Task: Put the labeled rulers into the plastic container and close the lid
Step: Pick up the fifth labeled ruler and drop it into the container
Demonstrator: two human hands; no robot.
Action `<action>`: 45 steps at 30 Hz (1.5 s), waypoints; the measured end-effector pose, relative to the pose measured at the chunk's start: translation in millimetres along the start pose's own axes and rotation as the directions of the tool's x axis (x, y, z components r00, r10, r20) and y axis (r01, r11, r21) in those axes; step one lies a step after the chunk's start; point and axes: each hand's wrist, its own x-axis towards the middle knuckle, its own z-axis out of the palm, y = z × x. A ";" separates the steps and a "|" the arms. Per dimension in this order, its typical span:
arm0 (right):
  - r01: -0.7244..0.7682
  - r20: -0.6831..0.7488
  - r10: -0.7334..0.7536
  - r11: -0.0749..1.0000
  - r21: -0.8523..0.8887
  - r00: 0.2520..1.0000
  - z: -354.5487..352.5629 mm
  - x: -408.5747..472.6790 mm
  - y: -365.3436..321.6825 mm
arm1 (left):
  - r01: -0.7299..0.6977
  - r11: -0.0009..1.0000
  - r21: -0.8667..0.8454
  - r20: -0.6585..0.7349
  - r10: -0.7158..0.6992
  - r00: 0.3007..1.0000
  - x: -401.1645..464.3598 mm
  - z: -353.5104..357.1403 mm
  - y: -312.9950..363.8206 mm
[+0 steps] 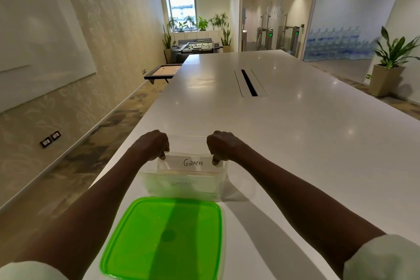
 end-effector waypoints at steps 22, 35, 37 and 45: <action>-0.074 -0.520 0.209 0.961 0.267 0.828 -9.0 -26.3 14.2 | -0.063 0.926 -0.371 -0.476 -0.131 0.870 -17.9 -9.1 -20.0; -0.307 -0.235 0.608 0.652 0.693 0.759 39.6 -50.9 18.8 | 0.343 0.479 -0.808 0.010 -0.571 0.821 -32.9 18.0 -47.5; -0.290 -0.135 0.644 0.509 0.810 0.753 44.1 -49.9 16.5 | 0.307 0.381 -0.872 0.052 -0.551 0.833 -35.7 23.6 -45.6; -0.182 0.010 0.646 0.200 0.963 0.763 48.0 -52.2 8.7 | 0.264 0.176 -0.948 0.145 -0.501 0.853 -40.1 30.2 -43.1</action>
